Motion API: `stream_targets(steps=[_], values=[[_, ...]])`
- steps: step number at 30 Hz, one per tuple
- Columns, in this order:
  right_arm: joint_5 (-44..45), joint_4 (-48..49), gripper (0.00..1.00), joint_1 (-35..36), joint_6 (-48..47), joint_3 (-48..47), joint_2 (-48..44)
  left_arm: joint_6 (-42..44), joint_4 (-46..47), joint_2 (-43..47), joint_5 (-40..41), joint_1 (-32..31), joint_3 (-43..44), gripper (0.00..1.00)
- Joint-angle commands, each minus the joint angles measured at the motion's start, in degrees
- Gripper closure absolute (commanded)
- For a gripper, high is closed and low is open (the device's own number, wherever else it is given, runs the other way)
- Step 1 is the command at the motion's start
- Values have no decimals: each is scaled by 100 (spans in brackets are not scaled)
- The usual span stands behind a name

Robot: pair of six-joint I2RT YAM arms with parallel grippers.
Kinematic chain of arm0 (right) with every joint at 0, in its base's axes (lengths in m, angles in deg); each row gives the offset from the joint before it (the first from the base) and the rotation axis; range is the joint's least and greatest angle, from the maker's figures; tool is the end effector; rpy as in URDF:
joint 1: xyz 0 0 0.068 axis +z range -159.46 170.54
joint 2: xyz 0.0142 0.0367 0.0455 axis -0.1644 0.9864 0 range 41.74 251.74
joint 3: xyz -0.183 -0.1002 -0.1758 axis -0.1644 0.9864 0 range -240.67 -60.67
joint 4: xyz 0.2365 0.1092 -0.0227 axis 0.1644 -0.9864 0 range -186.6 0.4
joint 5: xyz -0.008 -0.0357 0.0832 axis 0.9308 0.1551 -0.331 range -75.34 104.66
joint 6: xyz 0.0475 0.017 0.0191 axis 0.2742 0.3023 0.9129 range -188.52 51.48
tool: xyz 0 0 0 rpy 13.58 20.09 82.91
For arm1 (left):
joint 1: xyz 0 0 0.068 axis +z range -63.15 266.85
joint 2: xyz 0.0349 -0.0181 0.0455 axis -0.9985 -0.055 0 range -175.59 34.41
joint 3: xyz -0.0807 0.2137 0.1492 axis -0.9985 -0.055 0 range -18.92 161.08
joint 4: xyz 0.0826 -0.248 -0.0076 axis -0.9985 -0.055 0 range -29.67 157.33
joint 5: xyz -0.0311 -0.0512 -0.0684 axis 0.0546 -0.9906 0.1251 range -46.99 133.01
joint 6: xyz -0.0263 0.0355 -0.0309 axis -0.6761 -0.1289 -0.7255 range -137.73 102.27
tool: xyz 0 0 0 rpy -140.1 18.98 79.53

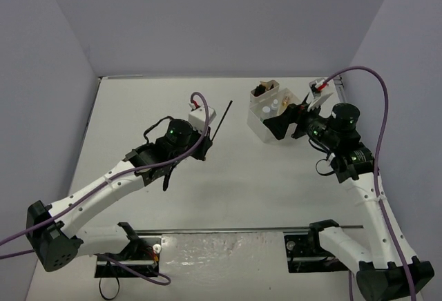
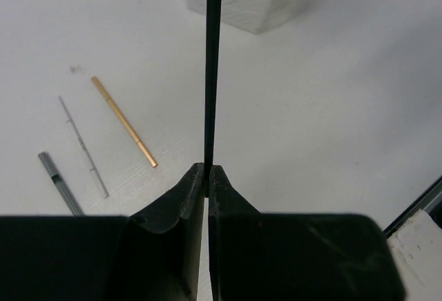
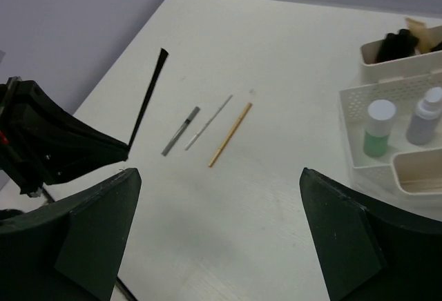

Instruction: Organize the makeup

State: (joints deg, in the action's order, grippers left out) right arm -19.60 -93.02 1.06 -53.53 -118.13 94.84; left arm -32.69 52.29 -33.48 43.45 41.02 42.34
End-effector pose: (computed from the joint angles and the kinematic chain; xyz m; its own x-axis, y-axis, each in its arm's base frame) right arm 0.1975 0.0571 0.4048 -0.1666 0.1865 -0.9682 -0.6846 0.6848 0.2497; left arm 0.1903 -0.1955 0.3489 -0.4324 0.0747 -0.8986 0.6218 0.7464 -0.2372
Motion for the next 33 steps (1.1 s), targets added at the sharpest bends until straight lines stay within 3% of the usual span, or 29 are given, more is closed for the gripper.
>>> stream_targets(steps=[1, 14, 28, 33], values=[[-640, 613, 4, 526, 278, -440, 341, 762, 908, 218, -269, -380, 208, 100], [-980, 1011, 20, 844, 579, -553, 756, 1196, 1134, 84, -449, -909, 458, 100], [-1043, 1069, 65, 934, 590, -492, 939, 1327, 1093, -60, -424, -954, 569, 100], [-984, 1072, 90, 935, 536, -475, 934, 1313, 1036, -109, -335, -954, 563, 100]])
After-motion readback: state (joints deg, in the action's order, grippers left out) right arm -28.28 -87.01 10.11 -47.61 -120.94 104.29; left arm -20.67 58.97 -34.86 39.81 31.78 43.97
